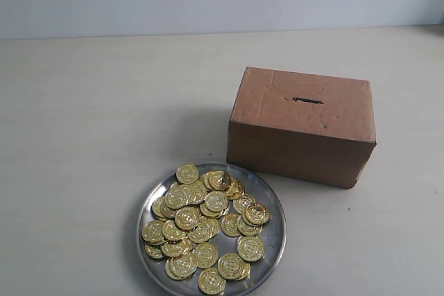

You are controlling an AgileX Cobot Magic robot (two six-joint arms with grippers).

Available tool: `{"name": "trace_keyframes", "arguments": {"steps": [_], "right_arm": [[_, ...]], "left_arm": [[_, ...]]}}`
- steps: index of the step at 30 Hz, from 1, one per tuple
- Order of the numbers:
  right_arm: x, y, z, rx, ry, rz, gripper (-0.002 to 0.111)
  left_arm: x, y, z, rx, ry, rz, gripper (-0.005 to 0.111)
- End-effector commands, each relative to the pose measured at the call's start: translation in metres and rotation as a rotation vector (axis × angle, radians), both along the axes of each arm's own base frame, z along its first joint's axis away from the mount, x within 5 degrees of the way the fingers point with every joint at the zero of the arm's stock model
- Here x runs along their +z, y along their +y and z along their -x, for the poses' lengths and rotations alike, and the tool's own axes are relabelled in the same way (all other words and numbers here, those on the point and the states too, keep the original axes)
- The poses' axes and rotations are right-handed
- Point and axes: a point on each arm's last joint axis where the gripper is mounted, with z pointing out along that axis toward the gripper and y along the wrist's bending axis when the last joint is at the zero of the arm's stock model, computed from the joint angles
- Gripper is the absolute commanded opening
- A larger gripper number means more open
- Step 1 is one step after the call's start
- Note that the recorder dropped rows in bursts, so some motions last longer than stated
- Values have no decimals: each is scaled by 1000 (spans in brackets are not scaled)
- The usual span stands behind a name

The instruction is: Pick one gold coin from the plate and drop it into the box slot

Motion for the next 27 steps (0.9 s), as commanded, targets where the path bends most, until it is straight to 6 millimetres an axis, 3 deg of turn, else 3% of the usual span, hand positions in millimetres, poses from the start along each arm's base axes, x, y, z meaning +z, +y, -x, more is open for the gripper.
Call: {"name": "trace_keyframes", "arguments": {"steps": [1,9,23,27], "right_arm": [[0,-1,0,-5,-10,18,0],[-4,-1,1,34,38,242,0],[-4,-1,1,33,36,235,0],[-4,3,1,104,28,236,0]], "left_arm": [[-1,-1,0,-12,3,-4,0],[-2,-1,0,-13,10,-4,0],[-2,-1,0,-18,13,-3,0],[-2,-3,1,-48,13,-4,0]]}}
